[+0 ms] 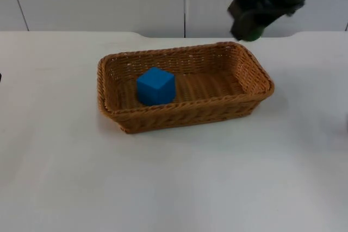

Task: Place all geometric objects except the red cube into the basket.

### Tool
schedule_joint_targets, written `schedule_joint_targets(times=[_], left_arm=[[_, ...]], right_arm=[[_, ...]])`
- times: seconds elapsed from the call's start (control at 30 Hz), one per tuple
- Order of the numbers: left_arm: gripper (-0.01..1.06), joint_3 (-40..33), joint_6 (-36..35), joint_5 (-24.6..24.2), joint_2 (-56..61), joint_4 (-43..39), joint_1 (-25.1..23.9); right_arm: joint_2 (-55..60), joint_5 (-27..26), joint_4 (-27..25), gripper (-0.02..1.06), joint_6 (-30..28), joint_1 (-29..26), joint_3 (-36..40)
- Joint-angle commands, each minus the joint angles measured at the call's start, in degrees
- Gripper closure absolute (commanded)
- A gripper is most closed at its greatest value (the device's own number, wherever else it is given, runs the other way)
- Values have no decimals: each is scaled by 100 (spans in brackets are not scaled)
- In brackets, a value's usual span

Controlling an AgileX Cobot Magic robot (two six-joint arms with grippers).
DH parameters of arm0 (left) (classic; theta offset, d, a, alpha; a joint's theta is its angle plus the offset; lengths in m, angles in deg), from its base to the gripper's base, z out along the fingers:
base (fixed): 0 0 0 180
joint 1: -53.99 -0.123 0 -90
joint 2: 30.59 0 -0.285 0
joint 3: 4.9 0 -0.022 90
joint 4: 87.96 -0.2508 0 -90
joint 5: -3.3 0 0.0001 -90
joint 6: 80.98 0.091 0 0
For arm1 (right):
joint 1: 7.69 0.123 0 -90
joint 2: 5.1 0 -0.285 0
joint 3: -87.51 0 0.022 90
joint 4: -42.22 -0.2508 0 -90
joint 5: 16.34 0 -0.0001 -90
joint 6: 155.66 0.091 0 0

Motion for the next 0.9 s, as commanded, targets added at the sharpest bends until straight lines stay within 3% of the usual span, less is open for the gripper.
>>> schedule_joint_targets(times=[0.0, 0.4, 0.63, 0.87], left_arm=[[8, -25, -37, 79, 26, -20, -8], [8, -25, -37, 90, 26, -20, -8], [8, -25, -37, 90, 26, -55, -8], [8, -25, -37, 114, 26, -78, -8]], right_arm=[[154, -272, -8, 105, 3, 120, -33], [898, -1879, -42, 105, 261, 150, -33], [1244, -2108, -67, 102, 278, 150, -33], [1543, -2191, -144, 72, 278, 150, -33]])
